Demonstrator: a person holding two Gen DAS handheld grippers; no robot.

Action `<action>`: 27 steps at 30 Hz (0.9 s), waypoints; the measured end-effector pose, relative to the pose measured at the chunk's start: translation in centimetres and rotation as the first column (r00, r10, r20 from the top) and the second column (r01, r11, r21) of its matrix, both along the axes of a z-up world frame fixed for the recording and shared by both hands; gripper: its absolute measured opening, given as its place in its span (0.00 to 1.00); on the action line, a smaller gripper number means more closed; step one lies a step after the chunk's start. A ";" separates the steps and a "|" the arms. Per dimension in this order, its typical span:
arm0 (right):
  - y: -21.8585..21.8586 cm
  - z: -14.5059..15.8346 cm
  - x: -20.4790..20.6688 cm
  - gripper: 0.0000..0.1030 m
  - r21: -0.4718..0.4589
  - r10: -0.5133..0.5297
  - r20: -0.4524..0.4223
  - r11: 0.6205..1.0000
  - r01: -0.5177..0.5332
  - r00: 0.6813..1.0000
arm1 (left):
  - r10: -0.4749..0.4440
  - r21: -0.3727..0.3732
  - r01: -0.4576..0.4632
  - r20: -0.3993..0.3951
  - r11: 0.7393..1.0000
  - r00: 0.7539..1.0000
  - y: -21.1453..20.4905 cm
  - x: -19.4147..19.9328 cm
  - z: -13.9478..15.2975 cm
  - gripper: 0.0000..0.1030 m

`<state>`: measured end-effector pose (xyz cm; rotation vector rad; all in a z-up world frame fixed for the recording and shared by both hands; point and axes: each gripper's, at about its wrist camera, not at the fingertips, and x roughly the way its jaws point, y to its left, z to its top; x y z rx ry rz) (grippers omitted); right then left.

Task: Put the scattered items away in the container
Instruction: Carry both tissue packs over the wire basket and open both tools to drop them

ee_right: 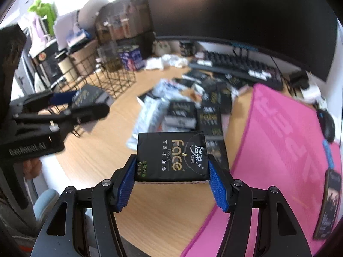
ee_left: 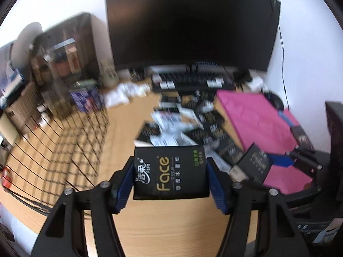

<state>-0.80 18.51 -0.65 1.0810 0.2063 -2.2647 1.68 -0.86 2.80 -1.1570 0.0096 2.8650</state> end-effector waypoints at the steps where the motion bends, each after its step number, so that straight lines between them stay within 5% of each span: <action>1: -0.5 0.5 -0.2 0.60 -0.004 0.014 0.001 1.000 -0.014 1.000 | 0.012 0.002 -0.012 -0.020 1.000 1.000 -0.7 0.1 0.8 0.67; 8: -7.3 4.1 -2.2 0.60 -0.027 0.139 -0.033 0.990 -0.140 0.990 | 0.205 0.010 -0.205 -0.083 0.979 0.975 -8.7 0.3 3.4 0.67; 14: -16.3 7.2 -4.1 0.60 -0.072 0.289 -0.051 0.954 -0.292 0.956 | 0.389 0.003 -0.390 -0.076 0.921 0.918 -17.0 1.3 3.1 0.67; 20: -24.4 7.1 -4.1 0.60 -0.057 0.398 -0.034 0.915 -0.399 0.917 | 0.428 0.041 -0.426 -0.058 0.904 0.902 -20.3 1.4 2.1 0.67; 27: -25.9 5.2 -5.5 0.63 -0.130 0.383 0.022 0.917 -0.378 0.923 | 0.416 0.120 -0.406 -0.071 0.906 0.907 -21.5 1.6 1.9 0.74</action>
